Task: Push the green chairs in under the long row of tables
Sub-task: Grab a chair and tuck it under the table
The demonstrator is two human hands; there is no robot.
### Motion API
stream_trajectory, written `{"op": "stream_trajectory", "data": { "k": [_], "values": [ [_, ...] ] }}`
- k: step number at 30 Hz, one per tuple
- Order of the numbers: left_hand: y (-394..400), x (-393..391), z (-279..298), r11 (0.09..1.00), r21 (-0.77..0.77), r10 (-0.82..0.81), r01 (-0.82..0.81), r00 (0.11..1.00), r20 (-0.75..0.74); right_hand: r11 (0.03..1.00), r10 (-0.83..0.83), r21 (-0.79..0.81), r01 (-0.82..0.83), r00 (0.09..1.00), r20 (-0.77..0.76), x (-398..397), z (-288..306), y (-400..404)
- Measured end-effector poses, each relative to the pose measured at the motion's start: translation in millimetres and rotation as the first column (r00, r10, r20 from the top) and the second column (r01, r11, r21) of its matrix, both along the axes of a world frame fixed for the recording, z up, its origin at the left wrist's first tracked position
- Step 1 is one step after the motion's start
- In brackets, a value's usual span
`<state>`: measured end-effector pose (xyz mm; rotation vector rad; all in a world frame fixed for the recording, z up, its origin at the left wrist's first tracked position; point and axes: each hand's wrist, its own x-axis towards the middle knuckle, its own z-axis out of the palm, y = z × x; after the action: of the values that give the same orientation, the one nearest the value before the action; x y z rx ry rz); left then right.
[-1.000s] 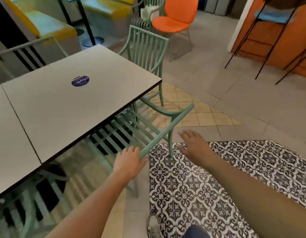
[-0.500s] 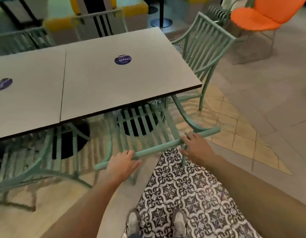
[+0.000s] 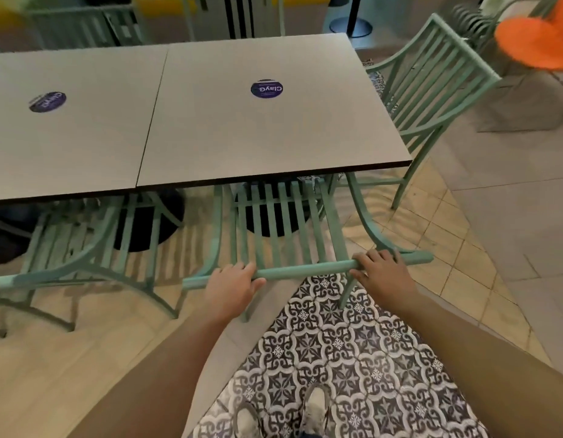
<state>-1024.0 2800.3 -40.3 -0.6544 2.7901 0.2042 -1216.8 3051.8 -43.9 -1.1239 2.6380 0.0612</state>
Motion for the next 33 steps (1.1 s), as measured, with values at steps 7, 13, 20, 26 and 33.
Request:
{"op": "stream_trajectory", "data": {
  "k": [7, 13, 20, 26, 33],
  "values": [
    [-3, 18, 5, 1.000, 0.019, -0.016, 0.016, 1.000, -0.002, 1.000, -0.008, 0.029, 0.008, 1.000, 0.010, 20, 3, 1],
    [1, 42, 6, 1.000, 0.006, -0.030, 0.030, 1.000, 0.008, 1.000, -0.013, -0.017, 0.012, 0.999, -0.042, 48, -2, 8],
    [3, 77, 5, 0.999, 0.044, 0.007, -0.007, 1.000, -0.013, 1.000, 0.002, -0.013, -0.002, 1.000, -0.018, 73, 0, 6],
    [-3, 93, 6, 0.998, 0.055, 0.031, -0.031, 0.999, -0.007, 1.000, -0.008, 0.023, 0.007, 1.000, 0.020, 91, 4, -2],
    [-8, 87, 13, 0.997, 0.076, 0.020, -0.026, 0.996, 0.087, 0.999, -0.043, -0.006, 0.044, 0.997, 0.065, 95, 8, -5]
  ]
}}
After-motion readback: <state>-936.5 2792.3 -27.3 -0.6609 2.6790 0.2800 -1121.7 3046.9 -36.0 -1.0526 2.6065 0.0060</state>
